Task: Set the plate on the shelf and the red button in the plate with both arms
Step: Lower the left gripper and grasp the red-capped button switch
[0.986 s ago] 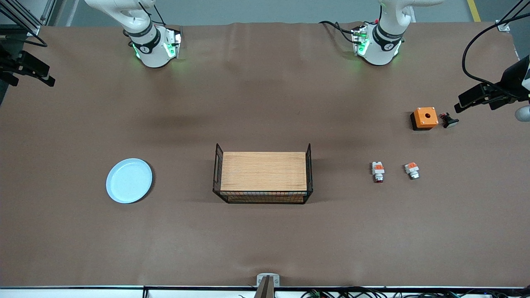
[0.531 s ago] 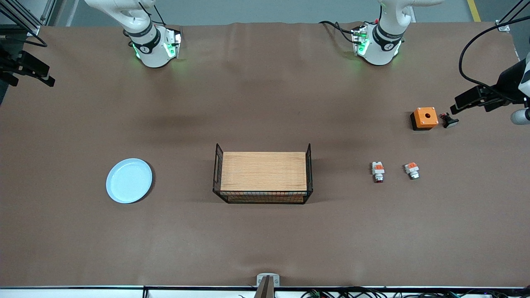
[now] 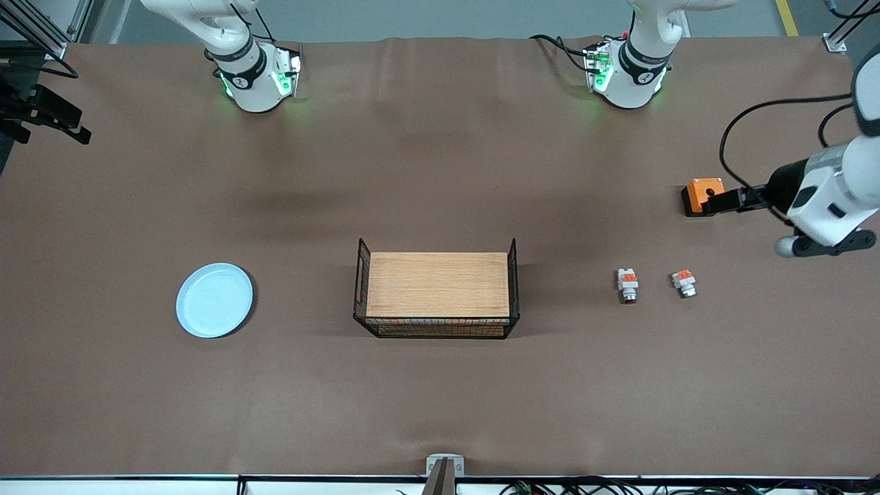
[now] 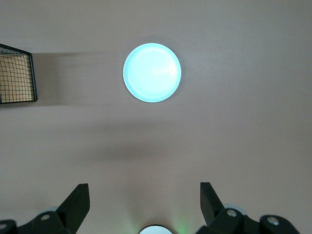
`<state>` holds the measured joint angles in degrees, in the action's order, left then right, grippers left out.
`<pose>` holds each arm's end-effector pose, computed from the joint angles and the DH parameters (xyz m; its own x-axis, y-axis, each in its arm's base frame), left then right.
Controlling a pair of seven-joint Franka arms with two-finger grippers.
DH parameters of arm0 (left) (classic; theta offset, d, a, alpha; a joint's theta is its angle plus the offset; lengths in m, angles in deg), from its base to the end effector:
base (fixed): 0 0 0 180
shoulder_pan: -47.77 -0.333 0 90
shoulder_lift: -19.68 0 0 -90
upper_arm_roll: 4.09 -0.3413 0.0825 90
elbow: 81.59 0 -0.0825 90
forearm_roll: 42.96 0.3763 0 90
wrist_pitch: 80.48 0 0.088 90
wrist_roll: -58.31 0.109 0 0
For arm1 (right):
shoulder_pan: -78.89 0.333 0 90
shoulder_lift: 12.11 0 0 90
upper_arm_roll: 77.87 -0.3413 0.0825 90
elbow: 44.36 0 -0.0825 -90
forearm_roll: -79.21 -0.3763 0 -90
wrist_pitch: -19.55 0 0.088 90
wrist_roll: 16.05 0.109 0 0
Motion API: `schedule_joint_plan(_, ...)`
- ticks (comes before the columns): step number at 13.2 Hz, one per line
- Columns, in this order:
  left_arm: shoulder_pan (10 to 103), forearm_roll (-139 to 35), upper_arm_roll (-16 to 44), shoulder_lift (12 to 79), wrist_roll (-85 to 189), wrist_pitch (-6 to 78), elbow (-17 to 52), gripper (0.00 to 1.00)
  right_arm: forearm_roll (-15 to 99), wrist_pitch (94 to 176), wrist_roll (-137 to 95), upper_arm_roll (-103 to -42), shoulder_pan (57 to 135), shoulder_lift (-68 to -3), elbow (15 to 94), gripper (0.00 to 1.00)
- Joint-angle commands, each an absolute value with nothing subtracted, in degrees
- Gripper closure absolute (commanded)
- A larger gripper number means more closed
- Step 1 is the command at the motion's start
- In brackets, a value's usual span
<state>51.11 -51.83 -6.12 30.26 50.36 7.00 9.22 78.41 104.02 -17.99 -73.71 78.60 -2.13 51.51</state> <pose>0.5878 -0.0325 0.5342 0.9601 0.1091 -0.2575 0.1414 -0.9838 0.1102 0.4753 -0.0392 0.6813 0.9989 -0.0410 -0.0243 -0.0417 -0.9988 -0.0273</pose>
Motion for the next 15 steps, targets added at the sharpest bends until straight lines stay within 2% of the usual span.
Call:
schedule_joint_plan(1, 51.98, -52.71, -5.33, 30.66, 49.17, 15.01, 14.18, 0.00, 79.65, 104.54, -17.81, -73.91, 78.80, -0.50, 53.02, 0.00)
schedule_joint_plan(7, 52.42, -51.83, -3.30, 32.93, 48.99, 37.34, 27.12, 0.00, 79.65, 104.54, -17.81, -73.91, 78.63, -0.50, 53.02, 0.00)
schedule_joint_plan(15, 53.48, -47.45, -2.42, 43.31, 50.22, 48.71, 27.92, 0.00, 79.65, 104.72, -17.81, -73.91, 78.71, -0.77, 52.94, 0.00)
